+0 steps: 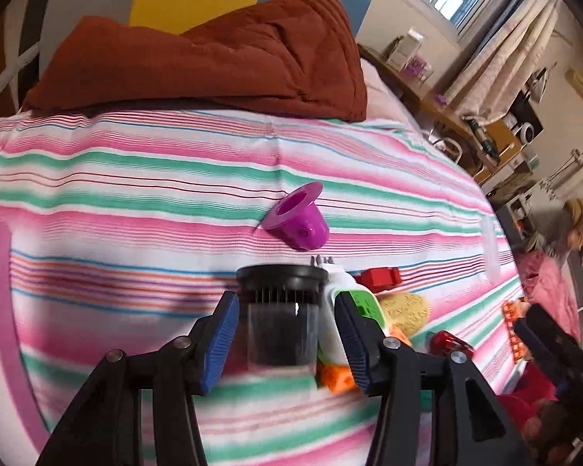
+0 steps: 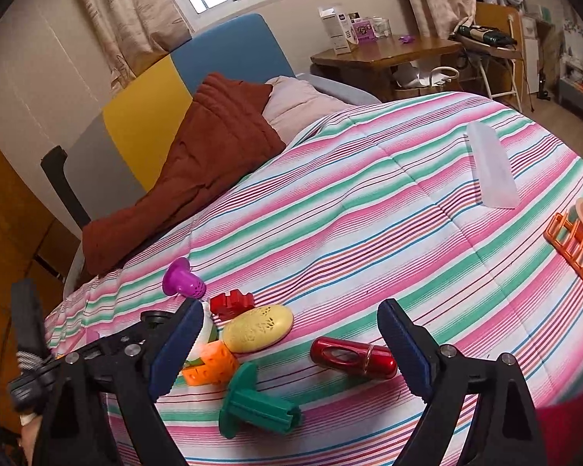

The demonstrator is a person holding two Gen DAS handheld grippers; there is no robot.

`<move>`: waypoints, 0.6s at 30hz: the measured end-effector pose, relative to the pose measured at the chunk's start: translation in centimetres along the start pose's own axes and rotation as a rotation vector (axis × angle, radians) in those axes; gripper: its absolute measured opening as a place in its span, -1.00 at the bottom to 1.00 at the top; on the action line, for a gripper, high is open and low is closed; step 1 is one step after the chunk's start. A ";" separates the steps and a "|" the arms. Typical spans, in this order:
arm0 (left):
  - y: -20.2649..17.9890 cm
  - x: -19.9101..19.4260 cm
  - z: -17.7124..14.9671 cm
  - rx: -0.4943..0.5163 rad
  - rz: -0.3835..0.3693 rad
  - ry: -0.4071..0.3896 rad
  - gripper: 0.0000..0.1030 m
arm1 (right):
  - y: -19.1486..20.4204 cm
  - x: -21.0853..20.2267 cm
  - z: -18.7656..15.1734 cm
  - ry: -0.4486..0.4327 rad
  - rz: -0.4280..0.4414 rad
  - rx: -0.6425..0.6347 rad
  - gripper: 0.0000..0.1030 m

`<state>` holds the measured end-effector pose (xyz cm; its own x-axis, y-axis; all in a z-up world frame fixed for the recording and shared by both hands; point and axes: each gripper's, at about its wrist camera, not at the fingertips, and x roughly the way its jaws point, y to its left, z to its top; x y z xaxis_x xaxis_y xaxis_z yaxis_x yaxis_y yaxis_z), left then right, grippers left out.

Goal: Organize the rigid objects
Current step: 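Reach left gripper back to the pile and grasp the black-lidded clear jar, then grasp the green funnel-shaped piece with right gripper while left gripper holds the jar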

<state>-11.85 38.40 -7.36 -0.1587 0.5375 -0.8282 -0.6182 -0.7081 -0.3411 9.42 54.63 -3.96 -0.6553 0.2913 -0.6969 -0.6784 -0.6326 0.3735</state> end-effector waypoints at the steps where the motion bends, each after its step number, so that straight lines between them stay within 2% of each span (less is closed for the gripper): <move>1: -0.1 0.7 0.1 0.008 0.011 0.012 0.00 | 0.0 0.0 0.0 0.000 -0.001 -0.002 0.78; 3: 0.0 1.4 0.2 0.014 0.037 0.018 0.00 | 0.1 0.0 0.0 0.001 0.001 -0.005 0.78; 6: 0.8 3.4 0.2 -0.011 0.035 0.052 -0.03 | 0.2 0.2 0.0 0.003 0.001 -0.009 0.78; 8: 0.8 3.3 0.1 0.017 0.040 0.012 -0.07 | 0.2 0.2 0.1 0.003 0.000 -0.009 0.78; 9: 0.8 3.1 -0.1 0.029 0.053 0.010 -0.15 | 0.2 0.2 0.1 0.004 0.001 -0.008 0.78; 12: 1.5 2.3 -0.7 0.009 0.043 0.007 -0.15 | 0.1 0.3 0.2 0.005 0.005 -0.007 0.78; 15: 2.2 1.0 -2.2 0.018 0.067 -0.009 -0.15 | 0.3 0.3 0.2 0.007 0.022 -0.014 0.78; 18: 3.0 -0.4 -4.2 0.000 0.061 -0.021 -0.15 | 0.8 0.5 0.0 0.040 0.089 -0.031 0.78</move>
<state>-10.38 34.16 -9.90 -0.2120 0.5025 -0.8382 -0.6065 -0.7402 -0.2903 8.53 54.26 -4.04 -0.6986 0.2042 -0.6858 -0.6069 -0.6768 0.4167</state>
